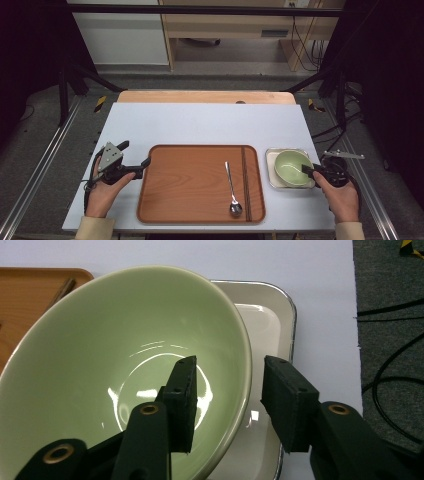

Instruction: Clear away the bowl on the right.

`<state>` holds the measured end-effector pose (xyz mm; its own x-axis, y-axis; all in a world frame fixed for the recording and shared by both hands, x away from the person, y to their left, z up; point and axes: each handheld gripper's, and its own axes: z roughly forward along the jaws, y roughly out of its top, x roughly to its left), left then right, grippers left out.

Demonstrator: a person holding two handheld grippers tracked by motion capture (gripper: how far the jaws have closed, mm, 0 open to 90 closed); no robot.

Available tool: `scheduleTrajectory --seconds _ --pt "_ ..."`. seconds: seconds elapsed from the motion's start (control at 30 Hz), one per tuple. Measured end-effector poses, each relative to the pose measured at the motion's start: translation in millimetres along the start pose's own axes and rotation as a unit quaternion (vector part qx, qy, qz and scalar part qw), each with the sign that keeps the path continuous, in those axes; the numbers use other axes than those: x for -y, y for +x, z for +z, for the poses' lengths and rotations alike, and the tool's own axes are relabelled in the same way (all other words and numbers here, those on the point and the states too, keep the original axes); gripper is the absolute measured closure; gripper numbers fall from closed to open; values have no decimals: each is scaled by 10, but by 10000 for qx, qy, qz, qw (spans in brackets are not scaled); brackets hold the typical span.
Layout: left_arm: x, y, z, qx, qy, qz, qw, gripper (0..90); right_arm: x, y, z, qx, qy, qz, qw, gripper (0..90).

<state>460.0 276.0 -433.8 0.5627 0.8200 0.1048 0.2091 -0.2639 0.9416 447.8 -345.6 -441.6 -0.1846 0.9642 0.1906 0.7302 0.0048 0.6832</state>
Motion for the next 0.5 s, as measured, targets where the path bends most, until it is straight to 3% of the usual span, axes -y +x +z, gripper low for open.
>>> scheduleTrajectory --seconds 0.5 --pt "1 -38 27 45 49 51 10000 47 -16 30 42 74 174 72 9998 726"
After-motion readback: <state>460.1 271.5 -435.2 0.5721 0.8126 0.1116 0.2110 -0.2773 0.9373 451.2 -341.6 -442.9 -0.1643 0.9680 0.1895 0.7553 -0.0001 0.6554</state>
